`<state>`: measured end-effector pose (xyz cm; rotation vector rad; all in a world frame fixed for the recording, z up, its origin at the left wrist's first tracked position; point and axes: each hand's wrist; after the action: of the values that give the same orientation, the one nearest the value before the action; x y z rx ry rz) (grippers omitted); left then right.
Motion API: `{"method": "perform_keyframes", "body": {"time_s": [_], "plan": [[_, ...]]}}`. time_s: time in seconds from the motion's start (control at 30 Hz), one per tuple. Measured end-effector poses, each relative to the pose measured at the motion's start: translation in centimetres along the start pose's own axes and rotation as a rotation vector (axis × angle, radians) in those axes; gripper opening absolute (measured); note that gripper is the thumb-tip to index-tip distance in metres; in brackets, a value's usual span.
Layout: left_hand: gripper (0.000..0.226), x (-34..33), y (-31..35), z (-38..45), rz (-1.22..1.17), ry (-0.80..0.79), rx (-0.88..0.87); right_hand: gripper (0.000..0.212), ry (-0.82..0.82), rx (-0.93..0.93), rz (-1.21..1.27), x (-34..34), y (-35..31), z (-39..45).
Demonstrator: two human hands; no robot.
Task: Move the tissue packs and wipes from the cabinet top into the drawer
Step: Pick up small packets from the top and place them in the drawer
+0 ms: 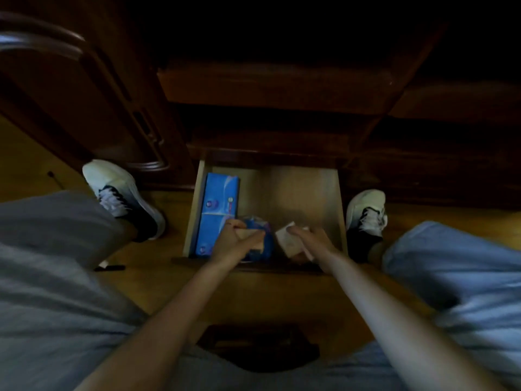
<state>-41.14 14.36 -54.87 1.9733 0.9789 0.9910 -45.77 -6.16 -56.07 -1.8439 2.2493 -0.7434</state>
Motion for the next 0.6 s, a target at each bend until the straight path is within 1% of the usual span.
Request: {"method": "perform_keyframes", "body": {"time_s": [0.07,0.13,0.2,0.27,0.3,0.33,0.37,0.43,0.47,0.53,0.6], "plan": [[0.043,0.2,0.4,0.2,-0.246,0.04,0.095,0.051,-0.054,-0.075,0.142,0.3,-0.4,-0.3],[0.038,-0.1,0.5,0.8,-0.455,0.084,0.175,0.049,-0.047,-0.088,0.245,0.2,-0.8,-0.2],[0.038,-0.4,0.5,1.0,-0.573,0.112,0.234,0.049,-0.061,-0.071,0.309,-0.3,-1.0,-0.2],[0.035,-0.7,0.6,1.2,-0.585,0.098,0.256,0.058,-0.077,-0.042,0.334,-0.9,-0.9,-0.1],[0.034,-0.9,0.7,1.2,-0.563,0.082,0.257,0.063,-0.083,-0.016,0.321,-1.2,-0.9,-0.2],[0.035,-1.1,0.8,1.1,-0.539,0.066,0.258,0.062,-0.078,0.01,0.293,-1.5,-0.8,-0.2],[0.037,-1.3,0.8,1.1,-0.533,0.05,0.263,0.056,-0.054,0.037,0.246,-1.7,-0.7,-0.4],[0.034,-1.7,0.8,1.0,-0.613,0.001,0.262,0.037,0.01,0.126,0.122,-2.1,-0.6,-0.7],[0.031,-1.8,0.9,0.9,-0.676,-0.032,0.248,0.031,0.001,0.185,0.072,-2.2,-0.7,-0.9],[0.029,-1.8,0.9,0.8,-0.759,-0.088,0.207,0.021,-0.073,0.253,0.016,-2.4,-0.8,-1.5],[0.037,-1.6,1.0,0.7,-0.789,-0.096,0.186,0.022,-0.159,0.286,-0.025,-2.2,-1.0,-2.2]]}}
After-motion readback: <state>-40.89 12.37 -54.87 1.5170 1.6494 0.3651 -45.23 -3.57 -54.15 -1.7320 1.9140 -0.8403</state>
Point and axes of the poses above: each hand's wrist, its own z-axis towards the middle knuckle, its own x-axis out of the back of the hand, y = z × x, and after that the axes turned 9 degrees about -x, right-handed
